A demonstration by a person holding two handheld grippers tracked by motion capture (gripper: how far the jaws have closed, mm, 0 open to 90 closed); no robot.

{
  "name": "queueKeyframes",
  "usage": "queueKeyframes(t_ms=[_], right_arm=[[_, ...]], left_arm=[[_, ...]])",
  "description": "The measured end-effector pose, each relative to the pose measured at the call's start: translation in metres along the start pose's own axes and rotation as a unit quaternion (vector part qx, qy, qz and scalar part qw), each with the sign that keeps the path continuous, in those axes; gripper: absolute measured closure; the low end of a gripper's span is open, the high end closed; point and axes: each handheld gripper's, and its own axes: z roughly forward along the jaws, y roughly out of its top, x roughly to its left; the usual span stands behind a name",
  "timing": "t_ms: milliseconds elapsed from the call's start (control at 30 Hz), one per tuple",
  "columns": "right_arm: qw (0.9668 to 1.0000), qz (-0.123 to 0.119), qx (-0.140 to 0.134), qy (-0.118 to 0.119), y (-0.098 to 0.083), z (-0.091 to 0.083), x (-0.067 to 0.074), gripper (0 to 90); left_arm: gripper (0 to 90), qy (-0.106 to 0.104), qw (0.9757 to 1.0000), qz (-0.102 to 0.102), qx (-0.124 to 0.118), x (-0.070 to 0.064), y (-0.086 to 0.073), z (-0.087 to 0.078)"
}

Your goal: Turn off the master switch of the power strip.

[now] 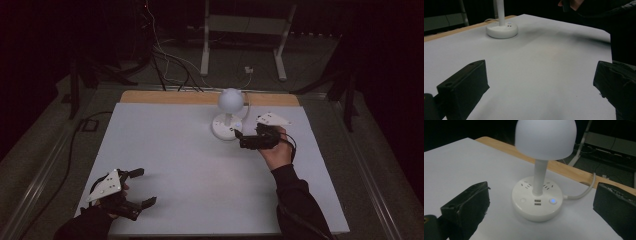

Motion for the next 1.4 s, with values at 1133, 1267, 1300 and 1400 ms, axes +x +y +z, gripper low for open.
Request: queueKeyframes(t_ms=[1133,1267,1300,1400], right_arm=[[0.9990,0.033,0.020,-0.020,-0.012,0.059,-0.025,33.0],[0.9991,0.025,0.021,-0.027,-0.012,0.062,-0.025,29.4],[0.9989,0.033,0.027,-0.018,-0.011,0.063,-0.025,28.3],[0.9986,0.029,0.025,-0.035,-0.012,0.067,-0.023,27.3]], left_arm=[[0.2,-0.001,1.0000,-0.002,-0.003,0.001,0.000,-0.001],[0.2,-0.001,1.0000,-0.002,-0.002,0.001,0.000,-0.001],[0.2,-0.001,1.0000,-0.002,-0.002,0.001,0.000,-0.001],[0.2,-0.001,1.0000,-0.003,-0.002,0.001,0.000,-0.001]])
